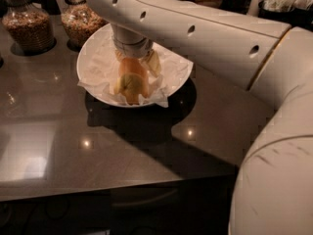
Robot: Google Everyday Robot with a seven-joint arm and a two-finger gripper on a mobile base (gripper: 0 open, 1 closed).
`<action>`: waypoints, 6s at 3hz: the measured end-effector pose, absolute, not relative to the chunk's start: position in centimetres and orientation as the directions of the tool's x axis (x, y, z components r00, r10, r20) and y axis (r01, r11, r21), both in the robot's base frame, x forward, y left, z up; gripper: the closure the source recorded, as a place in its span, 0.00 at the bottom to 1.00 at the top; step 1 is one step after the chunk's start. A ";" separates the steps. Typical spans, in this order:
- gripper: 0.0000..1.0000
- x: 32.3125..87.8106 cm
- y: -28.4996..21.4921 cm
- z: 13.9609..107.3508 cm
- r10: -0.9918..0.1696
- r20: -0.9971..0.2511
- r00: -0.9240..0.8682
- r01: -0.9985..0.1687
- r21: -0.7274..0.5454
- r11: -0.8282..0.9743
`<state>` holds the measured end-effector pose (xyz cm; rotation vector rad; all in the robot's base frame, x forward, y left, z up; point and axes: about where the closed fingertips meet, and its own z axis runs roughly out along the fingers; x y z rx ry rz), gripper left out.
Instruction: Pick orange from white bowl
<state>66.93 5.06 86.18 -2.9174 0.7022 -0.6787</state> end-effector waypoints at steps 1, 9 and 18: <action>0.15 66.1 4.5 84.7 -0.297 0.449 0.843 -0.301 -0.064 -0.951; 1.00 58.3 3.1 95.9 -0.630 0.216 0.746 -0.308 -0.726 -0.615; 1.00 38.8 -6.7 98.7 -0.747 -0.396 0.534 -0.676 -0.731 -0.096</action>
Offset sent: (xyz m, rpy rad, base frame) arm -0.0111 -0.0088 -0.0522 -0.2431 0.0203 0.3033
